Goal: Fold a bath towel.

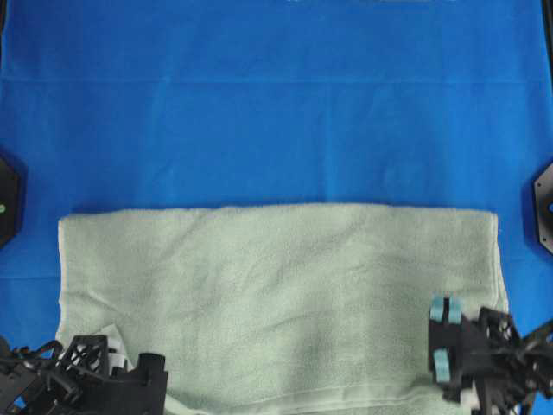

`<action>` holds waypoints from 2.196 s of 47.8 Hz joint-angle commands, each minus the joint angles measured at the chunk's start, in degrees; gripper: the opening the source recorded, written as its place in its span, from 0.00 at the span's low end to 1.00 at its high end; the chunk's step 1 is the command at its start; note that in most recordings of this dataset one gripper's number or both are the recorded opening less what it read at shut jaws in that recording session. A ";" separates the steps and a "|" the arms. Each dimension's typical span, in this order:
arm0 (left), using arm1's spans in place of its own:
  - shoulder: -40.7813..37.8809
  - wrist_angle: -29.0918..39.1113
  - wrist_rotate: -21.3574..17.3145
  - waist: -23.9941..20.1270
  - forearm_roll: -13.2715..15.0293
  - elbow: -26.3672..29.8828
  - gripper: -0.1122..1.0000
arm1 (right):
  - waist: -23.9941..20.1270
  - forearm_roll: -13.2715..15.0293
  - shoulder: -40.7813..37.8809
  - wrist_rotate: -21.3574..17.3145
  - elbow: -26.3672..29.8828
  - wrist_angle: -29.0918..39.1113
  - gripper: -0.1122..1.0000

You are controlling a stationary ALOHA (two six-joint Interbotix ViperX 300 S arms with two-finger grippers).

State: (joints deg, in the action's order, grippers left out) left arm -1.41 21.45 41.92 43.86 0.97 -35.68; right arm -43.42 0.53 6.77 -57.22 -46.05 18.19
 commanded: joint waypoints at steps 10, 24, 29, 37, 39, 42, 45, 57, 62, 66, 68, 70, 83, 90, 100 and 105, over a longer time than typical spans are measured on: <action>3.96 1.41 -1.58 0.53 -0.88 2.02 0.76 | -2.64 0.44 1.23 -0.70 5.45 2.64 0.63; 14.15 9.67 -6.24 -6.68 -5.45 -1.58 0.75 | 7.73 12.30 12.13 -2.90 0.70 18.46 0.60; 17.14 11.34 -7.73 -11.16 -6.86 -4.66 0.75 | 13.62 15.82 16.61 -3.87 -2.90 22.85 0.60; 23.12 12.13 -9.14 -19.25 -10.28 -10.72 0.75 | 21.71 19.25 23.03 -3.25 -7.56 26.81 0.60; 24.35 12.13 -9.14 -20.74 -10.99 -12.13 0.75 | 23.03 19.60 23.91 -2.99 -8.26 26.89 0.60; 26.19 12.13 -9.14 -23.12 -11.60 -14.06 0.75 | 24.61 19.78 24.70 -1.93 -9.14 26.89 0.60; 26.81 11.95 -9.14 -24.61 -11.87 -15.21 0.75 | 25.49 19.86 24.70 -0.79 -9.67 26.81 0.60; 24.08 9.32 -9.23 -27.60 -16.00 -18.81 0.75 | 30.41 21.18 19.78 0.70 -14.06 19.60 0.61; 22.50 6.77 -9.23 -29.36 -17.14 -20.74 0.75 | 32.70 21.62 16.61 0.70 -16.79 13.62 0.61; 21.27 4.57 -9.23 -31.64 -17.31 -23.03 0.75 | 34.89 21.80 13.80 0.70 -19.16 8.96 0.61; 20.48 2.72 -9.23 -33.13 -17.31 -24.61 0.75 | 35.68 22.15 12.39 0.70 -19.95 7.29 0.61; 19.60 0.88 -9.23 -34.19 -17.40 -25.93 0.75 | 36.39 22.50 11.25 0.62 -20.48 5.80 0.61; 15.12 -4.04 -8.17 -35.60 -16.44 -28.65 0.65 | 37.09 22.68 8.00 0.18 -20.48 2.20 0.60; 14.68 -3.87 -8.17 -35.51 -16.44 -28.39 0.31 | 37.09 21.80 8.09 0.09 -20.39 2.11 0.41; 15.03 -3.52 -8.17 -35.24 -15.64 -28.04 0.19 | 36.56 20.92 8.70 0.18 -19.95 1.85 0.21; 16.70 -0.88 -8.53 -35.24 -14.77 -26.63 0.19 | 36.30 20.92 10.81 0.18 -18.98 2.72 0.21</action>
State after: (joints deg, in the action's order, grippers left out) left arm 14.41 18.72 33.66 8.53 -14.50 -63.63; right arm -7.12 21.53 16.70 -57.04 -66.01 20.57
